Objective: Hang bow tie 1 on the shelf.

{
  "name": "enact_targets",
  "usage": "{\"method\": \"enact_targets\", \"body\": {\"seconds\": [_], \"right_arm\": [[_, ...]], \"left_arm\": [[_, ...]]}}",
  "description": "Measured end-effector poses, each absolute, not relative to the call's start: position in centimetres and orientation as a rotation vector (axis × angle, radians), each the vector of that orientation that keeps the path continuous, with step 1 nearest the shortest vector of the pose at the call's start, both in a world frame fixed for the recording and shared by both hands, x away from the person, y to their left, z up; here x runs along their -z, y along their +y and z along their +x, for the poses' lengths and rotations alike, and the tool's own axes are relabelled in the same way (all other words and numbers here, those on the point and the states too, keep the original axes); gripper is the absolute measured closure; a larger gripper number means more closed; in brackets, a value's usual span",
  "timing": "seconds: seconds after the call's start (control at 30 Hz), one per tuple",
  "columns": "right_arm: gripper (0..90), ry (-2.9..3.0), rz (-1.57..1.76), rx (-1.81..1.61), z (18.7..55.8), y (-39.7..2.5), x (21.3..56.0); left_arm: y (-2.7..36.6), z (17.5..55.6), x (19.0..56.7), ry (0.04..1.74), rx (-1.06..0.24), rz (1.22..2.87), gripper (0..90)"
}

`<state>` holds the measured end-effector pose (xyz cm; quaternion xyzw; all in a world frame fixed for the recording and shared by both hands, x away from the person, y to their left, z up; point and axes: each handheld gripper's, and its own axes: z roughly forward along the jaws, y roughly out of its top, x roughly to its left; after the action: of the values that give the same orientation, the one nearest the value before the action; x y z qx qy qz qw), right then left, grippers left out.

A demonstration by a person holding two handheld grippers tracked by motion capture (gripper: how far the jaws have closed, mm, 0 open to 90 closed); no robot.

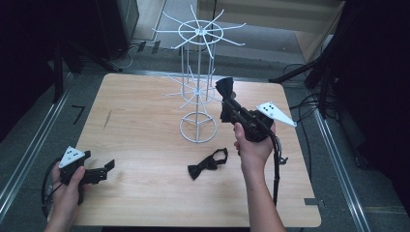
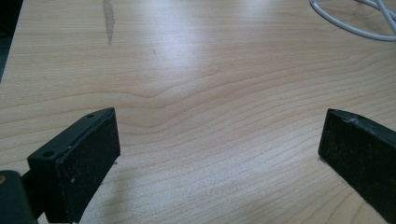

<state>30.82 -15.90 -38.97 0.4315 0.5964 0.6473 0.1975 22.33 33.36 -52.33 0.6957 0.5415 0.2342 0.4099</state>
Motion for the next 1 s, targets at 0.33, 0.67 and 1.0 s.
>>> {"method": "enact_targets", "body": {"seconds": [0.33,0.67,1.0], "right_arm": [[76.3,1.714,1.202,-1.792,31.6,-13.4,40.1],[75.7,1.767,1.192,-1.743,32.0,-12.3,41.4],[64.4,1.854,1.189,-1.653,32.4,-12.1,43.3]], "left_arm": [[33.4,22.3,52.3,1.363,-0.584,1.754,0.0],[33.3,22.3,52.3,1.364,-0.587,1.751,0.0],[33.4,22.3,52.3,1.365,-0.587,1.752,0.0]]}}
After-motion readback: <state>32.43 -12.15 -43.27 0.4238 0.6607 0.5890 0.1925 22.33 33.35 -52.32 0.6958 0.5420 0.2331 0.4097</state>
